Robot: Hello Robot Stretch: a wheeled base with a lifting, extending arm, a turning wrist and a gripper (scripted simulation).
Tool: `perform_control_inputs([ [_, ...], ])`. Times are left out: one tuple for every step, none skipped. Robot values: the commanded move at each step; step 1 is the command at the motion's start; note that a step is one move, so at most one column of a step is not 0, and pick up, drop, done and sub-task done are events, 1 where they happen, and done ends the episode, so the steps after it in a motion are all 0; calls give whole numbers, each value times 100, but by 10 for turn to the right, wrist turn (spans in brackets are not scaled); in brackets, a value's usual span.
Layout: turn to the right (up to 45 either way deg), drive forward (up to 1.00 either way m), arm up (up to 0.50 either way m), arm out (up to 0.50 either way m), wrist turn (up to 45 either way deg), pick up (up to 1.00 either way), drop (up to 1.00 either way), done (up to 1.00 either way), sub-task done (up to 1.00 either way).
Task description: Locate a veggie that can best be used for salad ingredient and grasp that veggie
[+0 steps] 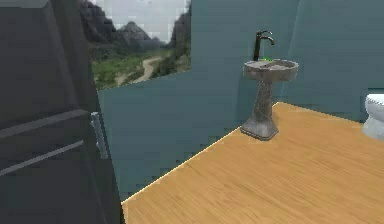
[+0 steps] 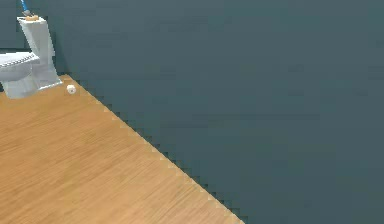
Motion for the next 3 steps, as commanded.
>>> perform_control_inputs([
  [-90, 0, 0, 0, 0, 0, 0, 0, 0],
  [-30, 0, 0, 0, 0, 0, 0, 0, 0],
  [0, 35, 0, 0, 0, 0, 0, 0, 0],
])
